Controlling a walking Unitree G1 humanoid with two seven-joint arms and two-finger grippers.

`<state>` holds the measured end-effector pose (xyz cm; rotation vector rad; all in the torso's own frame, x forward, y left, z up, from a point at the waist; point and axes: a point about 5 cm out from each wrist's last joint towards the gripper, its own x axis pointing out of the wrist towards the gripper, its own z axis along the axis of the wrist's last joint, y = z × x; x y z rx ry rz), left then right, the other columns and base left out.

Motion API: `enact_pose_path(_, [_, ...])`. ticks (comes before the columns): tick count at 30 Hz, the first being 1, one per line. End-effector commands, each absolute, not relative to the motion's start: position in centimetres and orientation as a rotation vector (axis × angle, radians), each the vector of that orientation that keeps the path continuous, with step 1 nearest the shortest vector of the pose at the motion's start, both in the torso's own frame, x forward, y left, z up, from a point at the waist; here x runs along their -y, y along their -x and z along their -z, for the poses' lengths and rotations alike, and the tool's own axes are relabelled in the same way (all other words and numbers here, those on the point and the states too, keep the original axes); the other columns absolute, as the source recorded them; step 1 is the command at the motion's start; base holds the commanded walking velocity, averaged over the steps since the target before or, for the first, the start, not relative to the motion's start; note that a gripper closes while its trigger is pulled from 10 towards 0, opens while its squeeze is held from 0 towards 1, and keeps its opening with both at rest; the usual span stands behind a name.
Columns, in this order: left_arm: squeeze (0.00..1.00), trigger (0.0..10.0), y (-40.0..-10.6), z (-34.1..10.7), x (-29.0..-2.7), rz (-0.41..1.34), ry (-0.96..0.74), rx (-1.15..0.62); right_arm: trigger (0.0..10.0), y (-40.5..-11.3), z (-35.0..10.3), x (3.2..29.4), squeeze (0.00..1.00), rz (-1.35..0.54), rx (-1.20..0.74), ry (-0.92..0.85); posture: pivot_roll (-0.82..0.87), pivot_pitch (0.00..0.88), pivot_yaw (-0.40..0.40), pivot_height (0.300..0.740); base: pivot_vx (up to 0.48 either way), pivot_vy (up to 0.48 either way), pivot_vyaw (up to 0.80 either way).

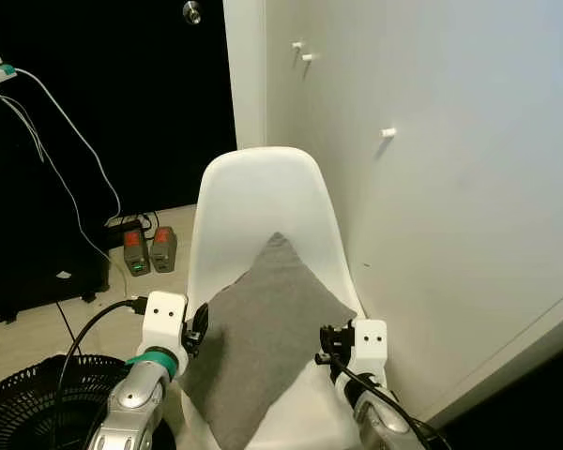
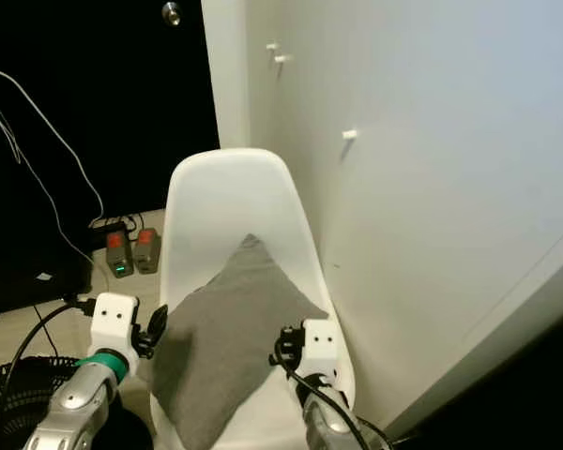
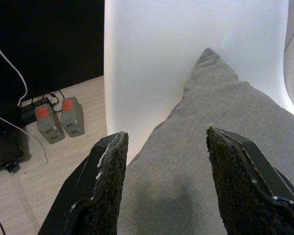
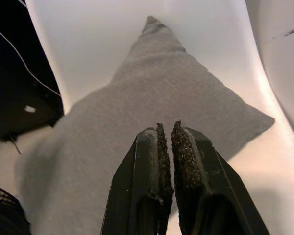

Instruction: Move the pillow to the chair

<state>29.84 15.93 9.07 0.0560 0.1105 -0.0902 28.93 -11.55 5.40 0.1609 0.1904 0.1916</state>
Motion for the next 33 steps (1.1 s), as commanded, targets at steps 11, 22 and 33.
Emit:
enact_pose_path(11, [0.0, 10.0, -29.3, -8.0, -16.4, 0.092, -0.093, -0.143, 10.0, -28.0, -4.4, 10.2, 0.0, -0.301, -0.232, -0.165, -0.05, 0.079, 0.116, 0.74, 0.0, 0.0, 0.0])
enact_pose_path(22, [0.0, 10.0, -29.1, -7.8, -16.4, 0.088, -0.094, -0.146, 10.0, -27.7, -3.7, 10.6, 0.0, -0.329, -0.255, -0.068, -0.06, 0.071, 0.11, 0.74, 0.0, 0.0, 0.0])
enact_pose_path(33, [0.0, 10.0, -29.0, -7.6, -16.4, 0.085, -0.093, -0.151, 10.0, -27.8, -3.7, 10.7, 0.0, -0.371, -0.257, 0.019, -0.06, 0.072, 0.105, 0.74, 0.0, 0.0, 0.0])
